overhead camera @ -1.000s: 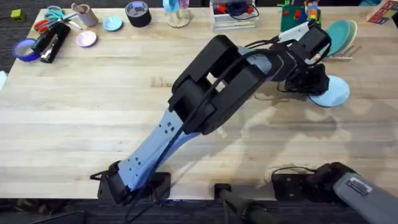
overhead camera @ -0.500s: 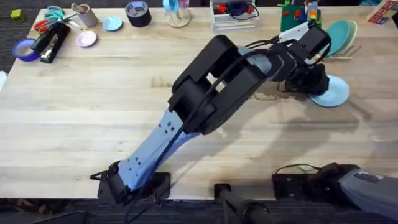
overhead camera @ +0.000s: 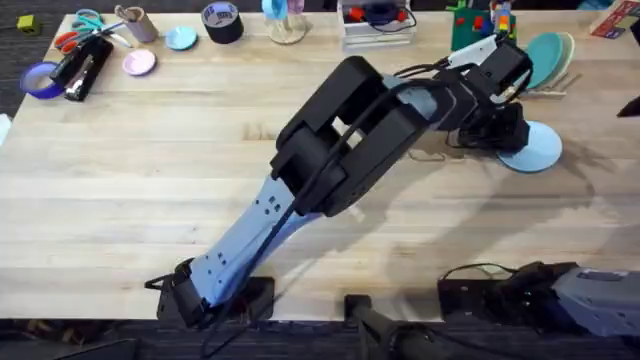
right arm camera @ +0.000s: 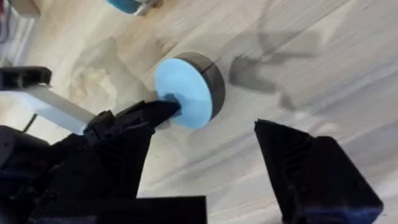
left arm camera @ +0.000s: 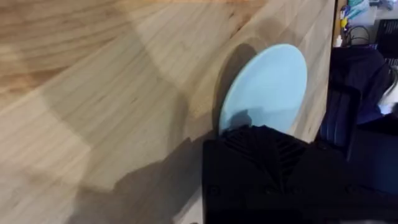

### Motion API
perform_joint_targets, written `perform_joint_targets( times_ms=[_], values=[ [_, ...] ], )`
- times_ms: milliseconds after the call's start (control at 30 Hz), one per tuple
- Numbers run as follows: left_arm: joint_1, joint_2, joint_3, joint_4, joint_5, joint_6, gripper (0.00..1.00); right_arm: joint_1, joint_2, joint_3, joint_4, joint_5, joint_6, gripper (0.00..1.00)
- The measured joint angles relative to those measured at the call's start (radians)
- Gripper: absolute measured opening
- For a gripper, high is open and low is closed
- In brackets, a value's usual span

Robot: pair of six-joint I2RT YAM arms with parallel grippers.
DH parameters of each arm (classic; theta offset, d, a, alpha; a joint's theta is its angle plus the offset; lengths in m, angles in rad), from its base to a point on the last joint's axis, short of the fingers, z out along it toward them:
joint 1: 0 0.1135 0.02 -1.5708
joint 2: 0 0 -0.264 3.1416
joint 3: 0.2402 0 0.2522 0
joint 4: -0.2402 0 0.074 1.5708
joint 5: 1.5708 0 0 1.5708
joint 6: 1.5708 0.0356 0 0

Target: Pick up the plates from the table one by one and place each into a slot on the dish rack.

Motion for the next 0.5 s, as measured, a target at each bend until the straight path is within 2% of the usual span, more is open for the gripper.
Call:
perform_joint_targets(
  times_ms=[500],
  values=[
    [0.0,0.0,0.0,0.0,0.0,0.0,0.039,-0.002,0.293,0.0,-0.002,-0.197,-0.241,0.994]
  ],
)
